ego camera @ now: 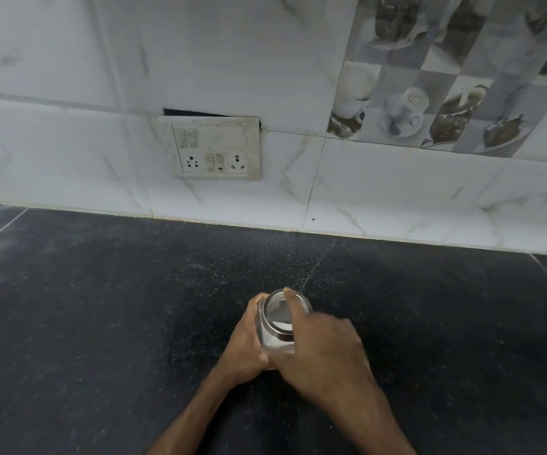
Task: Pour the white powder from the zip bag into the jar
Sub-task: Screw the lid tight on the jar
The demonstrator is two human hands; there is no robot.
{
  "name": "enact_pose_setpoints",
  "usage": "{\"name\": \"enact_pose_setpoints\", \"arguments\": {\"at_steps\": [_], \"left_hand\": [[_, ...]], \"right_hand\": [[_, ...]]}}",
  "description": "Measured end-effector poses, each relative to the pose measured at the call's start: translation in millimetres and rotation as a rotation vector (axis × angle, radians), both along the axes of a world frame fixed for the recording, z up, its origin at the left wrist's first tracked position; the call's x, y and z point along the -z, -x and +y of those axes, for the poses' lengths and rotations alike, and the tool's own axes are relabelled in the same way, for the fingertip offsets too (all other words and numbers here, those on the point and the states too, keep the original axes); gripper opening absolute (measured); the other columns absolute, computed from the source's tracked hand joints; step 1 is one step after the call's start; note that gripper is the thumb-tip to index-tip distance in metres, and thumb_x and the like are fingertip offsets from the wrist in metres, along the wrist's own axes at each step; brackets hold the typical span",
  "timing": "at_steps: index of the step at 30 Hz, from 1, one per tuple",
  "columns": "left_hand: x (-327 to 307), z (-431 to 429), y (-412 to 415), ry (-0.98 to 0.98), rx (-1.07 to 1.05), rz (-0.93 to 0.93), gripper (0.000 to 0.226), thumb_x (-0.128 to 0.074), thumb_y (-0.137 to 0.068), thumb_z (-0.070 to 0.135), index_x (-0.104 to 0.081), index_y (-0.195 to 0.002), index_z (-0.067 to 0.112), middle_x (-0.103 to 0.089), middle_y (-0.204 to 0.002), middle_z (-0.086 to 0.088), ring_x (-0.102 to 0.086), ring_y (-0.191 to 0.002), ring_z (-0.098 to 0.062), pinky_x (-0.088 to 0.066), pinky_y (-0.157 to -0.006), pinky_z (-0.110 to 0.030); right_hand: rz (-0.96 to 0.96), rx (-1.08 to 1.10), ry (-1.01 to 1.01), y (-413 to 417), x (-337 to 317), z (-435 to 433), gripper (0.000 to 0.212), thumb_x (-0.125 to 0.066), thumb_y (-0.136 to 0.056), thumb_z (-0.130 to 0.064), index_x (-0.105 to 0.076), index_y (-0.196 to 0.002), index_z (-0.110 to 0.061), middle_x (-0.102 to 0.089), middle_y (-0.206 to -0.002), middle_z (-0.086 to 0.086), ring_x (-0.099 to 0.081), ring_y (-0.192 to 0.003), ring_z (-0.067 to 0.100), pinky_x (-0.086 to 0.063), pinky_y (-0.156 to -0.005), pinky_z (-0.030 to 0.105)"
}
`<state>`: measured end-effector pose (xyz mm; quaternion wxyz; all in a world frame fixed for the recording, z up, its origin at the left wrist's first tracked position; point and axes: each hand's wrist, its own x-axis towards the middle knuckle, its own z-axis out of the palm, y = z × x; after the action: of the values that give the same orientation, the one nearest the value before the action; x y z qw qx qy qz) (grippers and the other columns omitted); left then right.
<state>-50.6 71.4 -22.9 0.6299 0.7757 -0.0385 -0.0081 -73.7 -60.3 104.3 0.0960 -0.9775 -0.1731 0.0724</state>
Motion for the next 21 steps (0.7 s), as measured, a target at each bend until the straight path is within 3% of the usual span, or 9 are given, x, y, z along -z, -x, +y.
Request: {"name": "enact_pose_setpoints", "arguments": {"at_steps": [3, 5, 6, 8, 10, 13, 14, 16, 21], "left_hand": [[4, 3, 1, -0.021, 0.001, -0.003, 0.092, -0.095, -0.054, 0.028, -0.038, -0.124, 0.047, -0.061, -0.127, 0.014, -0.06, -0.119, -0.002, -0.048, -0.095, -0.018], [6, 3, 1, -0.035, 0.003, -0.006, 0.092, -0.095, -0.058, 0.021, -0.036, -0.121, 0.05, -0.059, -0.125, 0.017, -0.058, -0.117, 0.008, -0.047, -0.091, -0.01], [3, 2, 2, -0.026, 0.006, -0.007, 0.089, -0.094, -0.06, 0.015, -0.036, -0.117, 0.051, -0.057, -0.121, 0.02, -0.056, -0.112, 0.017, -0.045, -0.087, -0.004], [2, 3, 2, -0.008, 0.007, -0.003, 0.084, -0.092, -0.063, 0.01, -0.035, -0.112, 0.049, -0.051, -0.114, 0.026, -0.05, -0.102, 0.03, -0.04, -0.081, 0.004], [2, 4, 1, -0.011, 0.018, -0.009, 0.081, -0.092, -0.061, 0.021, -0.037, -0.115, 0.047, -0.053, -0.117, 0.025, -0.052, -0.106, 0.027, -0.041, -0.083, 0.003], [3, 6, 0, -0.016, 0.03, -0.028, 0.092, -0.09, -0.056, 0.031, -0.036, -0.13, 0.043, -0.056, -0.13, 0.018, -0.056, -0.121, 0.006, -0.047, -0.095, -0.011], [4, 7, -1, -0.026, 0.029, -0.042, 0.097, -0.092, -0.055, 0.026, -0.037, -0.133, 0.038, -0.057, -0.132, 0.015, -0.057, -0.123, 0.0, -0.049, -0.098, -0.019], [5, 6, -2, -0.057, 0.017, -0.075, 0.097, -0.094, -0.056, 0.016, -0.039, -0.135, 0.03, -0.06, -0.129, 0.01, -0.06, -0.121, -0.009, -0.052, -0.099, -0.03], [0, -3, 1, -0.063, -0.089, -0.112, 0.09, -0.085, -0.064, 0.044, -0.04, -0.141, 0.03, -0.053, -0.135, 0.025, -0.05, -0.126, 0.01, -0.039, -0.099, -0.005]], "right_hand": [[-0.007, -0.07, 0.009, -18, 2, 3, 0.095, -0.063, -0.085, -0.052, -0.001, -0.154, -0.032, -0.021, -0.161, 0.006, -0.02, -0.148, 0.025, -0.015, -0.118, 0.045], [0.124, -0.074, 0.096, -13, 10, 7, 0.102, -0.069, -0.083, -0.046, 0.003, -0.154, -0.031, 0.001, -0.164, 0.012, -0.003, -0.151, 0.03, -0.011, -0.119, 0.047], [0.16, -0.072, 0.133, -5, 12, 8, 0.104, -0.071, -0.082, -0.046, 0.002, -0.154, -0.029, 0.001, -0.163, 0.016, -0.005, -0.15, 0.034, -0.013, -0.119, 0.049], [0.115, -0.088, 0.146, 8, 11, 8, 0.102, -0.068, -0.08, -0.054, -0.002, -0.153, -0.029, -0.025, -0.156, 0.02, -0.029, -0.142, 0.036, -0.022, -0.116, 0.048], [0.025, -0.106, 0.07, 3, 2, 8, 0.098, -0.065, -0.078, -0.061, -0.007, -0.152, -0.031, -0.043, -0.148, 0.008, -0.041, -0.134, 0.029, -0.025, -0.114, 0.046], [0.022, -0.229, -0.005, -34, 8, 5, 0.1, -0.068, -0.078, -0.056, -0.005, -0.154, -0.037, -0.014, -0.163, 0.0, -0.012, -0.149, 0.022, -0.013, -0.118, 0.049], [0.036, -0.285, -0.029, -43, 16, 5, 0.093, -0.066, -0.08, -0.054, -0.011, -0.154, -0.037, -0.014, -0.163, -0.002, -0.012, -0.149, 0.02, -0.015, -0.118, 0.049], [-0.047, -0.308, -0.113, -52, 40, 5, 0.067, -0.057, -0.085, -0.053, -0.037, -0.146, -0.034, -0.04, -0.15, -0.006, -0.034, -0.138, 0.015, -0.033, -0.112, 0.048], [-0.403, -0.071, -0.205, -47, 79, 27, 0.043, -0.048, -0.091, -0.044, -0.057, -0.129, -0.026, -0.066, -0.122, -0.009, -0.057, -0.118, 0.017, -0.046, -0.09, 0.041]]}}
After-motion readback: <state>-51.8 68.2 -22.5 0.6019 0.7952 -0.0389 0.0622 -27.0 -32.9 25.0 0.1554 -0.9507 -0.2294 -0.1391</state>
